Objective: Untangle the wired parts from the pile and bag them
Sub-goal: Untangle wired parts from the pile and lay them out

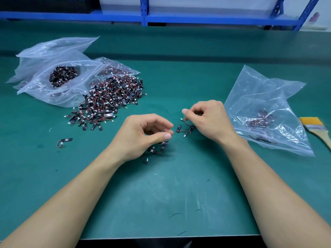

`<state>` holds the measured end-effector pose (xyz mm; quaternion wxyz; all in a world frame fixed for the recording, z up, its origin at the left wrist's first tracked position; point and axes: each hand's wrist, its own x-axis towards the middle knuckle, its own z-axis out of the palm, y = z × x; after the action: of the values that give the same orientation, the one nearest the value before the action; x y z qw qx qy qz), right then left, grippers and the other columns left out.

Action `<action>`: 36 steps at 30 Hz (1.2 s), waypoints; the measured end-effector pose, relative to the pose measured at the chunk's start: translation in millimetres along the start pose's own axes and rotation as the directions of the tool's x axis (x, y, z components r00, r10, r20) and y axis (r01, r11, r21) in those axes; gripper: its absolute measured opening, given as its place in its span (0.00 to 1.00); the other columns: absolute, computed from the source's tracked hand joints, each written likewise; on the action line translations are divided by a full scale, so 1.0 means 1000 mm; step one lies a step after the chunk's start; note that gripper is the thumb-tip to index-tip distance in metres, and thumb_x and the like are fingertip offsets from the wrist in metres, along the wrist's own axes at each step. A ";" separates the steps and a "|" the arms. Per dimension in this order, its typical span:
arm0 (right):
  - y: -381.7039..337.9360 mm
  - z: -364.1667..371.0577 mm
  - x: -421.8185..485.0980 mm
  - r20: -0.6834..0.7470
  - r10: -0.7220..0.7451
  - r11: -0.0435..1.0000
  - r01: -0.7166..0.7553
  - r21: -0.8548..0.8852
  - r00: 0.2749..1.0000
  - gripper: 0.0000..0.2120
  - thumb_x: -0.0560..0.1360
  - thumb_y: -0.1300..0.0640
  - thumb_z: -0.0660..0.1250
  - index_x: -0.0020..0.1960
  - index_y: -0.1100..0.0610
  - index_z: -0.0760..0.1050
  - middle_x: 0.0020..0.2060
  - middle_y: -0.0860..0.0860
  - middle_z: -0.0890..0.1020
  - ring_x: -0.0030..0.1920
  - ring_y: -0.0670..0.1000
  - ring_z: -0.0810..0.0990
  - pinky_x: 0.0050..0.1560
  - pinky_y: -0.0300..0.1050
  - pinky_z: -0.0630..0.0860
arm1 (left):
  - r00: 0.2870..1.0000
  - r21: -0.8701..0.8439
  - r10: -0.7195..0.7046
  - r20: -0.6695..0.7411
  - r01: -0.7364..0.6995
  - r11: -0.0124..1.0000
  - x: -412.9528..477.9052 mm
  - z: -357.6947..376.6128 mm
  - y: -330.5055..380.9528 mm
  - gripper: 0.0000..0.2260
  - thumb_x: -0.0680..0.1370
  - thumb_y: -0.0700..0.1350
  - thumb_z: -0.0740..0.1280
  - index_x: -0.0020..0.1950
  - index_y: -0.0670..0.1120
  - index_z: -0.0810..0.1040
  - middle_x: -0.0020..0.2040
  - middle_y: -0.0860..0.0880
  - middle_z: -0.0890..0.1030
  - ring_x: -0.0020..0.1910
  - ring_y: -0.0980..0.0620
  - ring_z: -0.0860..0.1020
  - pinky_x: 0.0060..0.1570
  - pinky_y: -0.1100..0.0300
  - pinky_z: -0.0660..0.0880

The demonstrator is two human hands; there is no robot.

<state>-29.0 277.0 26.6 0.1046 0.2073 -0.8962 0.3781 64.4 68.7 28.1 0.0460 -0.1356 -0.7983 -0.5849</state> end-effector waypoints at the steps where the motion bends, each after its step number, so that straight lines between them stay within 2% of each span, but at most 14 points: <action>1: 0.000 0.000 0.000 -0.001 0.000 1.000 0.000 0.004 1.000 0.14 0.76 0.50 0.70 0.33 0.50 0.83 0.25 0.41 0.76 0.31 0.42 0.73 0.36 0.43 0.68 | 1.000 -0.014 -0.001 -0.002 0.001 1.000 0.000 0.000 0.000 0.09 0.74 0.37 0.75 0.50 0.48 0.83 0.44 0.51 0.87 0.45 0.49 0.85 0.47 0.64 0.79; 3: 0.000 0.000 0.000 -0.003 -0.003 1.000 0.003 0.003 1.000 0.14 0.76 0.50 0.70 0.32 0.51 0.82 0.25 0.42 0.76 0.30 0.44 0.72 0.36 0.44 0.69 | 1.000 -0.054 -0.009 -0.008 0.008 0.999 0.000 0.000 0.000 0.09 0.74 0.36 0.74 0.49 0.49 0.83 0.45 0.51 0.87 0.47 0.49 0.85 0.48 0.63 0.80; 8: 0.000 0.000 0.000 -0.001 -0.009 1.000 0.009 0.000 1.000 0.14 0.76 0.49 0.70 0.34 0.52 0.83 0.25 0.42 0.77 0.31 0.43 0.73 0.36 0.42 0.68 | 1.000 -0.118 0.023 0.013 -0.021 0.993 -0.002 0.009 0.002 0.08 0.75 0.36 0.72 0.50 0.48 0.83 0.46 0.50 0.87 0.44 0.50 0.86 0.47 0.64 0.79; 12: 0.001 0.001 0.000 0.005 -0.003 1.000 0.003 -0.009 1.000 0.13 0.76 0.49 0.70 0.35 0.52 0.84 0.24 0.40 0.75 0.31 0.41 0.73 0.34 0.40 0.65 | 0.976 0.085 0.158 0.150 -0.172 0.981 -0.003 0.018 0.003 0.12 0.80 0.33 0.66 0.59 0.44 0.83 0.52 0.54 0.86 0.52 0.56 0.84 0.50 0.68 0.76; 15: 0.002 0.001 0.000 0.006 -0.001 1.000 0.001 -0.012 1.000 0.14 0.76 0.49 0.70 0.34 0.52 0.84 0.25 0.41 0.77 0.31 0.43 0.73 0.34 0.42 0.66 | 0.966 0.179 0.211 0.149 -0.236 0.955 -0.003 0.017 0.002 0.15 0.79 0.30 0.65 0.61 0.43 0.82 0.51 0.52 0.85 0.53 0.59 0.83 0.51 0.69 0.76; 18: 0.001 0.002 0.000 0.010 0.001 1.000 -0.001 -0.009 1.000 0.14 0.75 0.48 0.70 0.34 0.52 0.83 0.25 0.41 0.77 0.31 0.43 0.73 0.34 0.42 0.67 | 0.957 0.240 0.249 0.152 -0.280 0.930 -0.004 0.017 0.003 0.16 0.78 0.29 0.67 0.62 0.43 0.81 0.51 0.52 0.85 0.53 0.60 0.83 0.57 0.63 0.78; 20: 0.001 0.002 0.000 0.009 0.000 1.000 0.000 -0.004 1.000 0.14 0.75 0.49 0.70 0.33 0.52 0.83 0.26 0.42 0.78 0.31 0.43 0.74 0.35 0.42 0.68 | 0.944 0.274 0.293 0.151 -0.325 0.905 -0.004 0.020 0.004 0.16 0.77 0.30 0.68 0.63 0.43 0.81 0.52 0.53 0.85 0.52 0.61 0.83 0.57 0.62 0.78; 24: 0.002 0.004 0.001 0.013 -0.002 1.000 0.003 -0.012 1.000 0.14 0.75 0.48 0.70 0.33 0.51 0.83 0.26 0.42 0.78 0.31 0.43 0.73 0.35 0.43 0.69 | 0.916 0.388 0.375 0.139 -0.399 0.831 -0.003 0.025 0.005 0.14 0.74 0.33 0.73 0.59 0.43 0.82 0.51 0.53 0.85 0.44 0.63 0.83 0.47 0.60 0.81; 28: 0.003 0.004 0.001 0.009 -0.004 1.000 0.004 -0.001 1.000 0.14 0.75 0.49 0.71 0.33 0.51 0.83 0.26 0.42 0.79 0.31 0.45 0.74 0.36 0.44 0.72 | 0.890 0.479 0.430 0.153 -0.448 0.755 -0.001 0.027 0.007 0.13 0.72 0.38 0.77 0.56 0.45 0.83 0.47 0.54 0.85 0.39 0.62 0.82 0.40 0.67 0.76; 32: 0.003 0.005 0.001 0.011 -0.006 1.000 0.006 -0.011 1.000 0.14 0.75 0.49 0.71 0.31 0.49 0.81 0.27 0.45 0.80 0.32 0.48 0.76 0.37 0.47 0.74 | 0.878 0.532 0.455 0.152 -0.460 0.711 0.000 0.026 0.007 0.14 0.71 0.43 0.78 0.56 0.46 0.83 0.46 0.55 0.84 0.35 0.59 0.81 0.35 0.60 0.77; 36: 0.004 0.005 0.001 0.013 -0.011 1.000 0.011 -0.007 1.000 0.15 0.75 0.49 0.71 0.30 0.47 0.79 0.27 0.45 0.80 0.31 0.48 0.76 0.37 0.45 0.73 | 0.892 0.533 0.447 0.075 -0.414 0.738 0.001 0.019 0.006 0.13 0.74 0.49 0.76 0.55 0.47 0.83 0.44 0.56 0.83 0.32 0.55 0.77 0.36 0.56 0.77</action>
<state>-31.8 275.6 20.8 0.1017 0.2144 -0.8969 0.3732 66.7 88.5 28.1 0.2390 -0.2808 -0.8743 -0.3156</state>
